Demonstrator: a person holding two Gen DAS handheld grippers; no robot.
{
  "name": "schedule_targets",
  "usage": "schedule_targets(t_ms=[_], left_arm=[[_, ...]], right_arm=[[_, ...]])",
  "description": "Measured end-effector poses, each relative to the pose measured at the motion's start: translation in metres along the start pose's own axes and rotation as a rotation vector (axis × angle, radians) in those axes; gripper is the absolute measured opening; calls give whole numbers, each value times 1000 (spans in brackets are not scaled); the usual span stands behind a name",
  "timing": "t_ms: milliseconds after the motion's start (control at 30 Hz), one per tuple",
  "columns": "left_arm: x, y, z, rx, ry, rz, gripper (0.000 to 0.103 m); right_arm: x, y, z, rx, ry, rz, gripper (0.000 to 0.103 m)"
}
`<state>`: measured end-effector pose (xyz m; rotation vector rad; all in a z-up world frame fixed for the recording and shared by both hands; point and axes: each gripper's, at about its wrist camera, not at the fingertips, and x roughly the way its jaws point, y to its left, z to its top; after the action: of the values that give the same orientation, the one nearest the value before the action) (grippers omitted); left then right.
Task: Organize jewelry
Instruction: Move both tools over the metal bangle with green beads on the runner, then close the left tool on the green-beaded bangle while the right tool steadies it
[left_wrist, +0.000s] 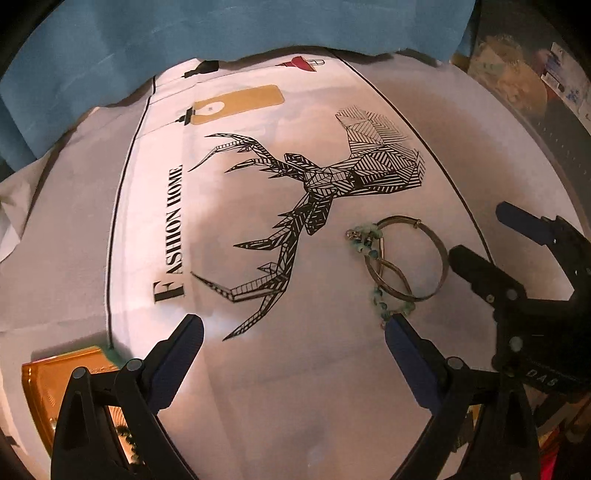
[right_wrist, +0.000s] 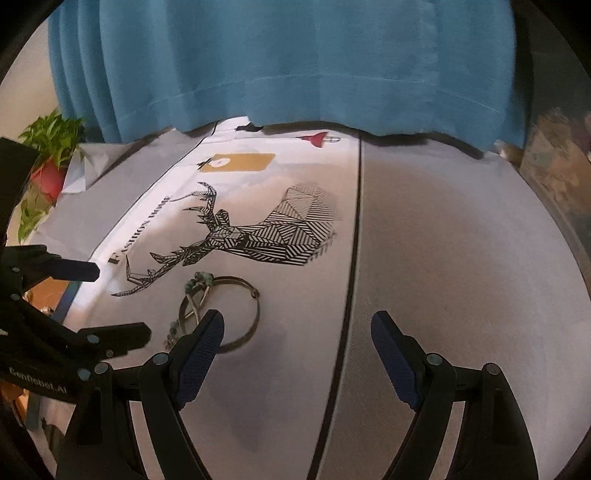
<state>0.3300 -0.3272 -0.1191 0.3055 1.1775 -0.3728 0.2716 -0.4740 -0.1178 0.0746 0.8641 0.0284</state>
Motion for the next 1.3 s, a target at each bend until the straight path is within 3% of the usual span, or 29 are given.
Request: schedule_targets(t_ms=[133,500,767,967,1300], left_arm=[[15,-2,2,29,31,14,97],[11,-11,5,75,4,-46,96],[22,-8,10,93,-16,-61,103],[23,-9,18,136,-14,-82,92],[24,-1,18,123,-11,-72,94]], right_arm=[[14,2,1,-24,23,-11,82],[28,1,3,-26,42,4,82],[34,2,7,-92,58,-24,86],[35,-1,7,-102,64,-8,89],[20,-32,-7,-72,102,-30,91]])
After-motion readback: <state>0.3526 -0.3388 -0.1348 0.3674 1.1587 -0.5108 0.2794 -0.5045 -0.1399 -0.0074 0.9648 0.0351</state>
